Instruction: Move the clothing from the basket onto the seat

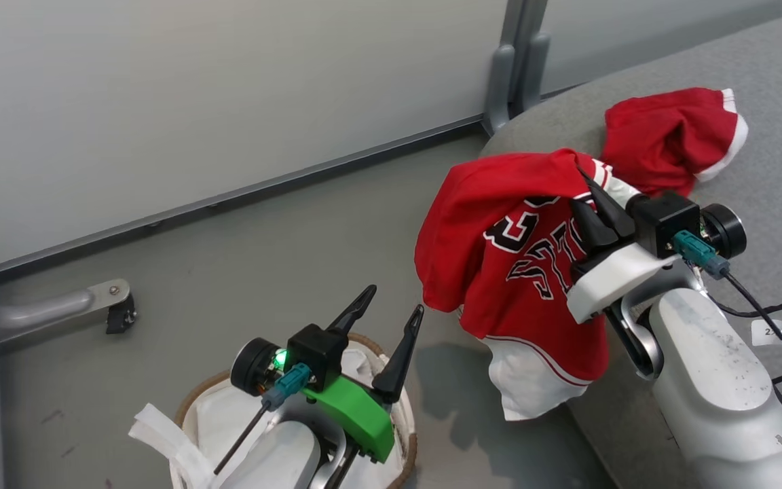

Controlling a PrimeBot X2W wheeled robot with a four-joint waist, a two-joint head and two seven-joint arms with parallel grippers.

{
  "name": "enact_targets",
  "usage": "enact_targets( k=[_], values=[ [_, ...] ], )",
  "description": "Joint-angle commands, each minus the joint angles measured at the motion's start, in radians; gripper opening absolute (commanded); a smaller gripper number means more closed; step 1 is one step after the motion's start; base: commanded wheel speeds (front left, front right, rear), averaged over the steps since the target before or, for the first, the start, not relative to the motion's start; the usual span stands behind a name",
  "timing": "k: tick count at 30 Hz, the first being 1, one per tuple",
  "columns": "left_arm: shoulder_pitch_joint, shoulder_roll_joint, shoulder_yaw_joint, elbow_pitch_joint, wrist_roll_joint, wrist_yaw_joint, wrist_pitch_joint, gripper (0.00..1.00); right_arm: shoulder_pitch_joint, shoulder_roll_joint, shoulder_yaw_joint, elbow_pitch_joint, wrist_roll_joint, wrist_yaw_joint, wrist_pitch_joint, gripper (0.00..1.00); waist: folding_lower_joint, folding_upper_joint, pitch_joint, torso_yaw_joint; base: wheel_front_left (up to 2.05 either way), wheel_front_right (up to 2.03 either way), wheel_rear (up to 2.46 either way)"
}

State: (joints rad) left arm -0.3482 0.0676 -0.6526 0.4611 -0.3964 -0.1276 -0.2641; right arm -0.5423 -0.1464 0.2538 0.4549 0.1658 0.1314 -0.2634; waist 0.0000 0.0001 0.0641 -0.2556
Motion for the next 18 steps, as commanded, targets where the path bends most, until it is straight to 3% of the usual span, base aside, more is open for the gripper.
enact_targets(
  k=[1, 9, 18],
  values=[
    [-0.02, -0.002, -0.003, 0.0, 0.007, -0.004, 0.0, 1.0, -0.006, -0.003, -0.006, -0.008, -0.004, -0.001, -0.002, 0.0, 0.0, -0.0001, 0.058, -0.087, 0.0, 0.0, 0.0],
    [-0.054, 0.008, -0.031, 0.005, 0.013, -0.004, 0.0, 1.0, -0.024, -0.003, -0.039, -0.022, -0.008, -0.001, -0.002, 0.0, 0.0, -0.0001, 0.12, -0.138, 0.0, 0.0, 0.0],
    [-0.099, 0.028, -0.069, 0.008, 0.002, -0.004, 0.0, 1.0, -0.163, -0.064, -0.102, -0.027, -0.04, -0.001, -0.002, 0.0, 0.0, -0.0001, 0.213, -0.105, 0.0, 0.0, 0.0]
  ],
)
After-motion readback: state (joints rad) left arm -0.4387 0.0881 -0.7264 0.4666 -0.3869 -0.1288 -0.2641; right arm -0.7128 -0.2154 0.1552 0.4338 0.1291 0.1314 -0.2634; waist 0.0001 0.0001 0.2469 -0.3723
